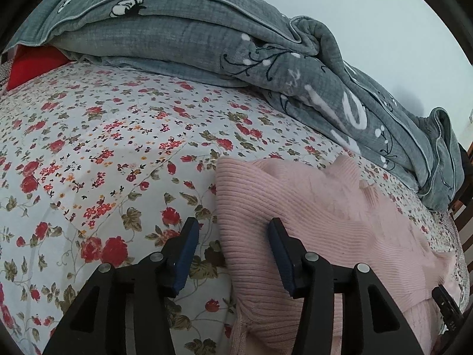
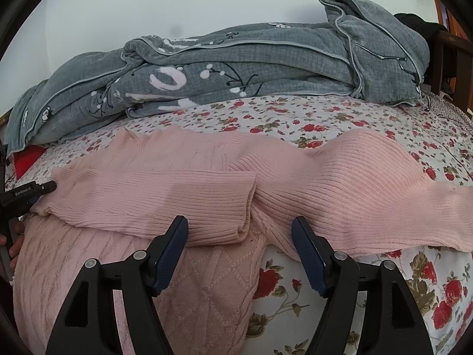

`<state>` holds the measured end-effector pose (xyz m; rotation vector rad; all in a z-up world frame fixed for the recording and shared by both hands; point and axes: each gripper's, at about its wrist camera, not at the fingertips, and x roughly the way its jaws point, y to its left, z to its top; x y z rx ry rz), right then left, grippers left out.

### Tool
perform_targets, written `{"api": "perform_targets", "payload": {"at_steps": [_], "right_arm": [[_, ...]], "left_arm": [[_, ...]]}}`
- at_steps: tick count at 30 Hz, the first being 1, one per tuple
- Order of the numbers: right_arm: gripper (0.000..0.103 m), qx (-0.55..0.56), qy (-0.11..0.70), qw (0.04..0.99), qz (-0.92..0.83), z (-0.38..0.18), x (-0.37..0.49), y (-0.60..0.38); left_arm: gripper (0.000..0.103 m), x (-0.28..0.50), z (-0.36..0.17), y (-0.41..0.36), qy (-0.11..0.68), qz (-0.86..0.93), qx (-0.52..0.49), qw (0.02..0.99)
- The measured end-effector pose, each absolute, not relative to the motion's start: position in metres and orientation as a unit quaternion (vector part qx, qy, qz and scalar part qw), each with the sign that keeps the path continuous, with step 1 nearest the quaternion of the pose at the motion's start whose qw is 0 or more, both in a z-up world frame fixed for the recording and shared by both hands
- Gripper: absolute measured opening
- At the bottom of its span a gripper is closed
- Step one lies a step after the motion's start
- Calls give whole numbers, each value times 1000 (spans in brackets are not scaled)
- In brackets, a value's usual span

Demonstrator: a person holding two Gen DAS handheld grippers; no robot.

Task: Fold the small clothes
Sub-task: 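Move the right gripper toward the other sleeve cuff beside the phone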

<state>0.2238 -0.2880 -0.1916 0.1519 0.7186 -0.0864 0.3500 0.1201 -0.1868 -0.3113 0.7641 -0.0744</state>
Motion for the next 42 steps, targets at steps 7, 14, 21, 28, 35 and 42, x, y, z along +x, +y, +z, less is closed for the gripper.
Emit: {"api": "perform_targets", "payload": {"at_steps": [7, 14, 21, 28, 35, 42], "right_arm": [[72, 73, 352, 932, -43, -192, 224, -288], [72, 72, 354, 932, -43, -192, 224, -288], [73, 71, 355, 931, -43, -192, 224, -289], [73, 71, 356, 931, -43, -191, 225, -289], [73, 74, 351, 932, -45, -191, 222, -291], [73, 100, 354, 929, -36, -181, 207, -304]], "left_arm": [[48, 350, -187, 120, 371, -36, -151, 915], [48, 350, -187, 120, 371, -36, -151, 915], [49, 350, -187, 120, 371, -36, -151, 916], [49, 351, -187, 120, 371, -36, -151, 915], [50, 351, -188, 119, 374, -35, -150, 915], [50, 352, -189, 119, 375, -36, -150, 914]]}}
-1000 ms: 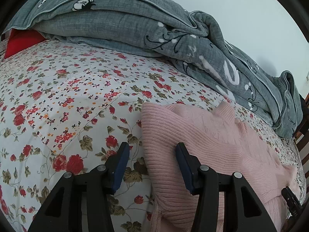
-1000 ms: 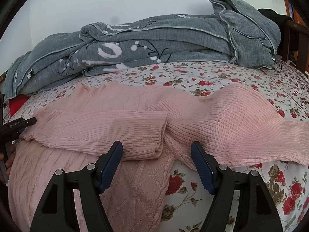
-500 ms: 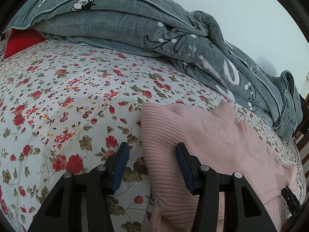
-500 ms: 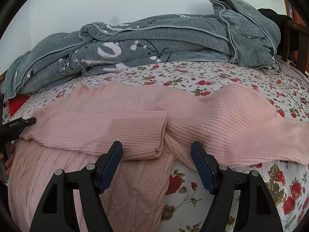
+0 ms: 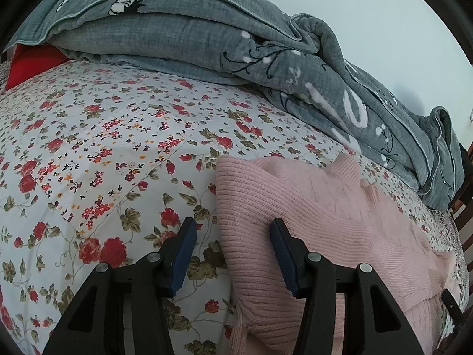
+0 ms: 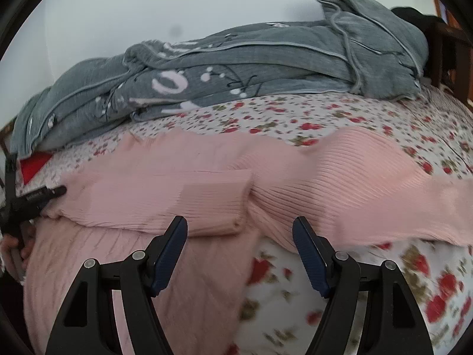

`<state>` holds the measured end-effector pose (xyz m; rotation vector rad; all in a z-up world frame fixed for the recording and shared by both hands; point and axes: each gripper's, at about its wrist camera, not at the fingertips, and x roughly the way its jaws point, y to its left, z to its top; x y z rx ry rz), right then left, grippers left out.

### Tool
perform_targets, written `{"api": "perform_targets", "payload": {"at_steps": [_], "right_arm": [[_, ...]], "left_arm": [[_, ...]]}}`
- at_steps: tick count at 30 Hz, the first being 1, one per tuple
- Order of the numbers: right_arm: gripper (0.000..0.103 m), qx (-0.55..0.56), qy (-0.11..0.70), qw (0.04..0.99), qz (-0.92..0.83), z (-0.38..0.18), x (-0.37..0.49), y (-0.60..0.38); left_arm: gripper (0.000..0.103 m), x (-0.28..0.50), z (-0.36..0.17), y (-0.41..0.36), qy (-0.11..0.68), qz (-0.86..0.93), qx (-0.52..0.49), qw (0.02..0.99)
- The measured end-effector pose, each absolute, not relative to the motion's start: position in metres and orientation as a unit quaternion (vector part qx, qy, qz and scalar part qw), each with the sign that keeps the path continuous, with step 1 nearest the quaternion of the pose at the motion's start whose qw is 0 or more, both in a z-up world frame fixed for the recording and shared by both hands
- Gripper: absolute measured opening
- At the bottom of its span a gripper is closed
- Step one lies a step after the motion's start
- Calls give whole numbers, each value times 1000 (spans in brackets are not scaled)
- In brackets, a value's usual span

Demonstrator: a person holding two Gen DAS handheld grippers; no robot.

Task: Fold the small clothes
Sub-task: 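Move the right gripper toward the other sleeve cuff beside the phone, then grasp the sleeve cuff with the right gripper and fold it across the body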

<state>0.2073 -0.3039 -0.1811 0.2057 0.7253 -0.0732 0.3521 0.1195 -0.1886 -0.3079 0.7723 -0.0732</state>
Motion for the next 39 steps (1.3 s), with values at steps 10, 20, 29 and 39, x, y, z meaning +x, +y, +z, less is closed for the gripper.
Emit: {"api": "perform_targets", "payload": {"at_steps": [10, 20, 29, 39], "right_arm": [[77, 149, 326, 913, -194, -166, 104, -423], [64, 239, 292, 893, -245, -183, 37, -529], [63, 274, 272, 891, -237, -181, 57, -560], [8, 234, 262, 891, -289, -169, 83, -574]], "left_arm": [[52, 353, -189, 119, 376, -32, -143, 915], [53, 352, -189, 118, 377, -30, -139, 915], [53, 353, -190, 118, 377, -31, -140, 915], [56, 352, -190, 120, 376, -41, -150, 913]]}}
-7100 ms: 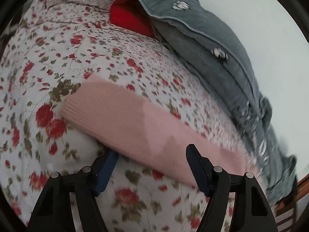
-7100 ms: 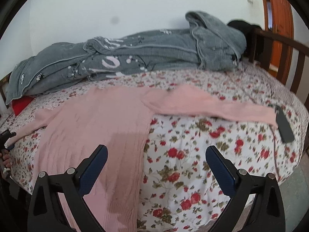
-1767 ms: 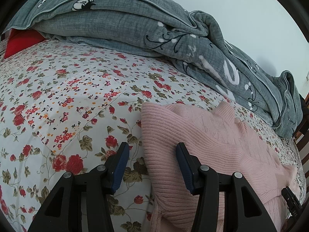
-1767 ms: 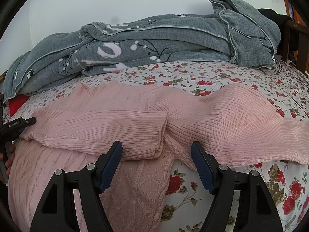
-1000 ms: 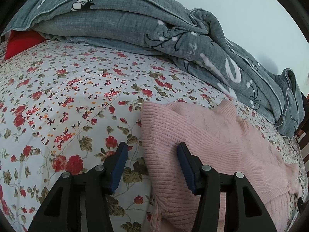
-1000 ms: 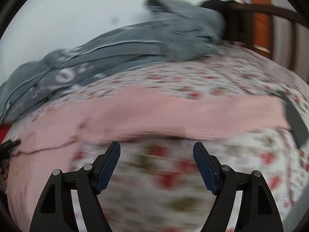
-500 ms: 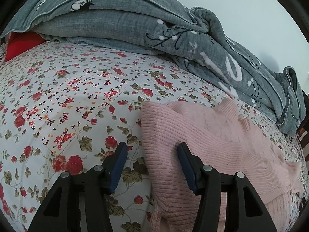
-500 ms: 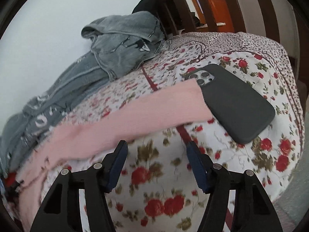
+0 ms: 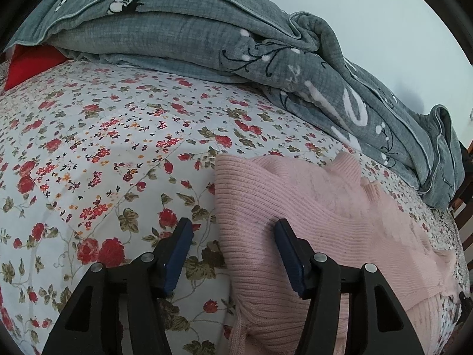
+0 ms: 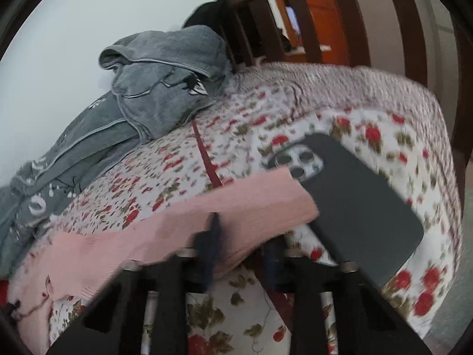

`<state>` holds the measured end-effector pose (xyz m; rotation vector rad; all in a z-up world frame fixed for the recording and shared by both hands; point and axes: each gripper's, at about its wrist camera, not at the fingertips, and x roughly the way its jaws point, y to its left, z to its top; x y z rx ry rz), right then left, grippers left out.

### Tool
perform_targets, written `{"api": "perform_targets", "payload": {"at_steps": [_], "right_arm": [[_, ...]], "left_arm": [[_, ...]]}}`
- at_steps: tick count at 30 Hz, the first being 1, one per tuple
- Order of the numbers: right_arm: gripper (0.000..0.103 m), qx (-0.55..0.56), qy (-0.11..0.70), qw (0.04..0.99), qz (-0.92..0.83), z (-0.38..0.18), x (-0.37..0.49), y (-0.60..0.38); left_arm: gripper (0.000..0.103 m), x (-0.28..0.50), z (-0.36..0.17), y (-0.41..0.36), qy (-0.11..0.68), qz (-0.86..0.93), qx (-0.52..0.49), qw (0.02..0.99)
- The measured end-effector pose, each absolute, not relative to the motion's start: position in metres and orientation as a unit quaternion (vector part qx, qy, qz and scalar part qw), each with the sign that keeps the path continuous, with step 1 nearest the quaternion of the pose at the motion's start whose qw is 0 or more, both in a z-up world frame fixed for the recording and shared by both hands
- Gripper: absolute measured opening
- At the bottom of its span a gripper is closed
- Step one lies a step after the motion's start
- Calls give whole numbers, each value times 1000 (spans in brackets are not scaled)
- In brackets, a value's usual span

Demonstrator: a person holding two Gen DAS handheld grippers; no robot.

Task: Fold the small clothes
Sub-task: 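Grasp the sleeve cuff with the right gripper and fold it across the body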

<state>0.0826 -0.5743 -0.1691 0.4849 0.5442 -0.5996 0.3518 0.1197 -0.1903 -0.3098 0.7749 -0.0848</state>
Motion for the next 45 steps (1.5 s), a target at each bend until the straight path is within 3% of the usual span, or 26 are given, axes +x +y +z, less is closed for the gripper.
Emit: {"api": "perform_targets", "payload": {"at_steps": [10, 19, 25, 31, 42, 45], "right_arm": [[6, 149, 241, 913, -294, -101, 97, -524], [6, 71, 193, 950, -236, -13, 133, -416], [6, 28, 167, 974, -152, 21, 177, -312], [6, 24, 195, 979, -48, 2, 239, -210], [6, 64, 306, 945, 95, -112, 322, -39], [13, 67, 344, 929, 118, -138, 339, -17]], "left_arm": [[60, 348, -188, 126, 368, -60, -175, 911], [66, 327, -179, 153, 353, -52, -221, 908], [73, 296, -166, 193, 337, 25, -132, 932], [73, 284, -181, 252, 338, 111, -110, 928], [77, 279, -187, 272, 315, 63, -163, 933], [77, 281, -188, 270, 319, 66, -158, 932]]}}
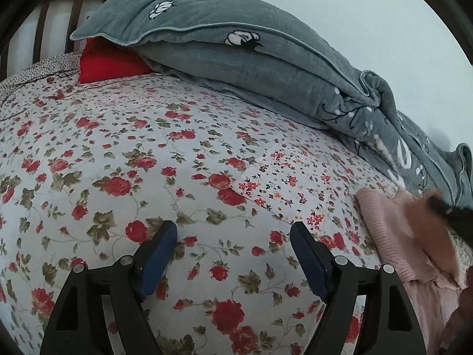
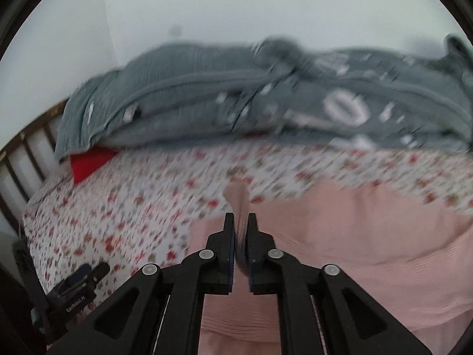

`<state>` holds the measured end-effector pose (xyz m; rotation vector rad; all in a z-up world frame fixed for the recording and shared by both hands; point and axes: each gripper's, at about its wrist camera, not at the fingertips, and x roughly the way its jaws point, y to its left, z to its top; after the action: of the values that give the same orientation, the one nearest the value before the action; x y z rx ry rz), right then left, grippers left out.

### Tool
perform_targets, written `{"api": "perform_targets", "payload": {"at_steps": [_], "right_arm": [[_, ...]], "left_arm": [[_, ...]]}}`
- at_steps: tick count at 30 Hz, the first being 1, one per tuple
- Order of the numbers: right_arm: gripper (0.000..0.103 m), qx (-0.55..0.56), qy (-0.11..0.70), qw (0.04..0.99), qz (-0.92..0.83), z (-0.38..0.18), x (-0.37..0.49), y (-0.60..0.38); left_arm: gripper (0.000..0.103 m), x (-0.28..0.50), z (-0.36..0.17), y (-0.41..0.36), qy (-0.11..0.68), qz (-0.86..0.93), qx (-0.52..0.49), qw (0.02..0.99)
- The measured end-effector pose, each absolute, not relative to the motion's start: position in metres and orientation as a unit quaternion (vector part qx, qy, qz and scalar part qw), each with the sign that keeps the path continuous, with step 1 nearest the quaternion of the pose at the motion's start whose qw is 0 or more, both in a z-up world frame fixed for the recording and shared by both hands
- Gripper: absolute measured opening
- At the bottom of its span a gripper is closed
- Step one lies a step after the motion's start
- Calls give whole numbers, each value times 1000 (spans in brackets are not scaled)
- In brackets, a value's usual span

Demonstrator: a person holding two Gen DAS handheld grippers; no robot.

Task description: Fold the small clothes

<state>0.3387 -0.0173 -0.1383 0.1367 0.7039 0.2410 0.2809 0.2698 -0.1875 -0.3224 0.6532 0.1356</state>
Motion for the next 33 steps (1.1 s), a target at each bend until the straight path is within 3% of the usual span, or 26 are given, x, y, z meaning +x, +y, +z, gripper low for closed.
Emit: {"api": "perform_targets", "payload": {"at_steps": [1, 2, 6, 8, 17, 24, 25, 28, 33], "right_arm": [[19, 55, 364, 920, 132, -150, 343, -7], [33, 41, 377, 914, 145, -158, 346, 1], [41, 19, 368, 918, 149, -156, 327, -7], [60, 43, 347, 922, 167, -142, 309, -30], [61, 36, 320, 944, 70, -124, 246, -175], [61, 70, 352, 933, -15, -166, 217, -282], [61, 76, 359, 930, -22, -173, 217, -290], [61, 128, 368, 921, -9, -191, 217, -315], [62, 81, 351, 933, -20, -194, 210, -304]], "left_arm": [[77, 281, -188, 269, 321, 67, -155, 932], [77, 282, -188, 269, 321, 67, -155, 932], [77, 282, -188, 270, 321, 64, -158, 932], [77, 283, -188, 270, 323, 63, -157, 931], [78, 286, -188, 267, 329, 68, -149, 930], [76, 293, -184, 244, 353, 88, -95, 926], [72, 293, -180, 239, 360, 75, -101, 925], [68, 288, -157, 215, 346, -9, -170, 923], [68, 310, -135, 132, 354, -102, -119, 922]]}}
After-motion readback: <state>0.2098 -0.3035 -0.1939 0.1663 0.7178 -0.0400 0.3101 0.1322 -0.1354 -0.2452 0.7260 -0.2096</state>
